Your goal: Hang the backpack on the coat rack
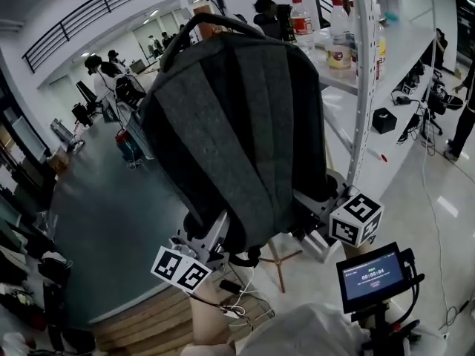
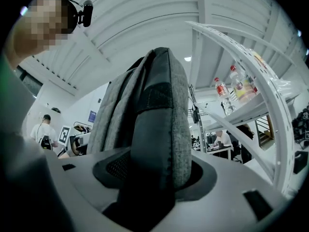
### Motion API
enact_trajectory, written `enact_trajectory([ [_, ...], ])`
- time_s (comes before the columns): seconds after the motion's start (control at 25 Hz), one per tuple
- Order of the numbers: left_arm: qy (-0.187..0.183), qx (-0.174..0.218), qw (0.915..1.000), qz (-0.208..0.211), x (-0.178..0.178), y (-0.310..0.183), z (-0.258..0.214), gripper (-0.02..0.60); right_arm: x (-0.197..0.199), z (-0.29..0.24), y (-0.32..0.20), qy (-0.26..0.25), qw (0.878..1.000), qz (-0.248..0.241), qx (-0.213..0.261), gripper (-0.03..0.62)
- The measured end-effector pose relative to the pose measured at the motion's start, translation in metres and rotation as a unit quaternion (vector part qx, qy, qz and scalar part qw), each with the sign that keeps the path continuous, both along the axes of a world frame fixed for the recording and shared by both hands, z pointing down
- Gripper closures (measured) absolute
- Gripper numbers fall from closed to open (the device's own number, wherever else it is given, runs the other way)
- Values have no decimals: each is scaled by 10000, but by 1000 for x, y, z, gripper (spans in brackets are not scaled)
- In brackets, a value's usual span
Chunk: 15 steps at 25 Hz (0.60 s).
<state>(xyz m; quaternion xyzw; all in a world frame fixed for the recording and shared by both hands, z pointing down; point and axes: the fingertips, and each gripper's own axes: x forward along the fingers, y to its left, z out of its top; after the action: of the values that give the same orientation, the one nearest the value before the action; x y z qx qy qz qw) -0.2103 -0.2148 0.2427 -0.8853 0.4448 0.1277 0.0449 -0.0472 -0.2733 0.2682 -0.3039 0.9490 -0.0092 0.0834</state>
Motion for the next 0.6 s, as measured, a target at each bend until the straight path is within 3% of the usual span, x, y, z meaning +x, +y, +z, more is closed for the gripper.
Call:
enact_trajectory([
  [0.6,393,-594,9971,249,0,-23,1,305,2,-2,-13,374,9982,-73,-460,329],
])
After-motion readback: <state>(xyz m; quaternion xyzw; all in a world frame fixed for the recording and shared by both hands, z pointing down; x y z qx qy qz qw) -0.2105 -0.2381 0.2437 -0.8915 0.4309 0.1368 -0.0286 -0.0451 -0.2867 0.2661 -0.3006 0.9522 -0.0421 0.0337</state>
